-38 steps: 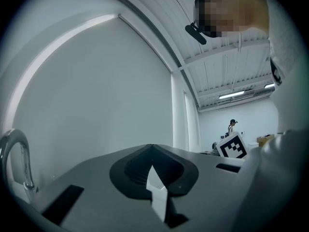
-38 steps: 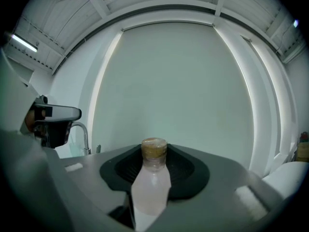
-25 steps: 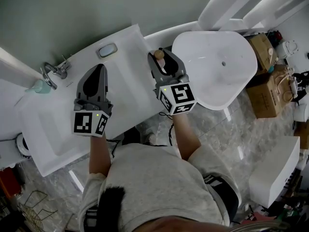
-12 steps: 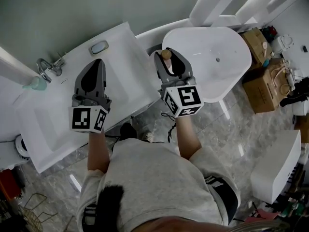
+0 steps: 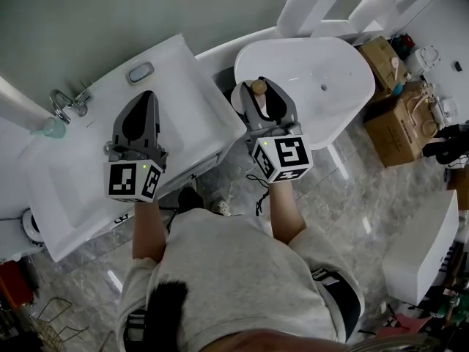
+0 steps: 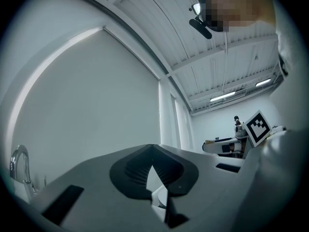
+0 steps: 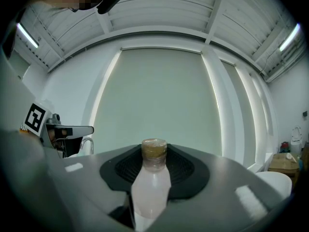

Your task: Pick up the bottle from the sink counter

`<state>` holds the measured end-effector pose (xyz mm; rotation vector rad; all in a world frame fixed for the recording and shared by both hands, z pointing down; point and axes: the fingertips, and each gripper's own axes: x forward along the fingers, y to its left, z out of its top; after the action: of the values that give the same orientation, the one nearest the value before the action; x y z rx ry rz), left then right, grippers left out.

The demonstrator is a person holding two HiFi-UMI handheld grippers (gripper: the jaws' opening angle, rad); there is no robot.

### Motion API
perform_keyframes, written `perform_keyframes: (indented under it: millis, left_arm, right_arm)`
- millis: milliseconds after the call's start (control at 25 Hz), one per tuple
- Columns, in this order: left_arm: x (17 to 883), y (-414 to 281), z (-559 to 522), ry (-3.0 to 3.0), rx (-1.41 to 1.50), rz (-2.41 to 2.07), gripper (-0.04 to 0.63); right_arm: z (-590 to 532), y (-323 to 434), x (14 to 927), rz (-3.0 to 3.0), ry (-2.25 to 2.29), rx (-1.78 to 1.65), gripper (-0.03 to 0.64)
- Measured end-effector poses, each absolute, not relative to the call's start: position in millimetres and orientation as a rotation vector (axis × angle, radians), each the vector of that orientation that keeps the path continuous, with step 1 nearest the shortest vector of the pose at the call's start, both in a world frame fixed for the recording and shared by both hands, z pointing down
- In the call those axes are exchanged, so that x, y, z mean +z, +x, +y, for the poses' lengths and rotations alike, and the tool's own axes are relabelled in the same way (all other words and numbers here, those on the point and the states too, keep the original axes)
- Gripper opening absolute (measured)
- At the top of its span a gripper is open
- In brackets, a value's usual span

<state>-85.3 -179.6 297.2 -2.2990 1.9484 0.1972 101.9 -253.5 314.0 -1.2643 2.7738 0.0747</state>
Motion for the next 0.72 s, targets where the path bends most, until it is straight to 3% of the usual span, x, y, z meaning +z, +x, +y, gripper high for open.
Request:
perform_keyframes:
  millis: [720]
  left_arm:
    - [291,-57,-178,-2.301,0.198,1.927,0.008]
  right_arm:
    - [-248,132,306,2.740,-1.275,0.111,0.153]
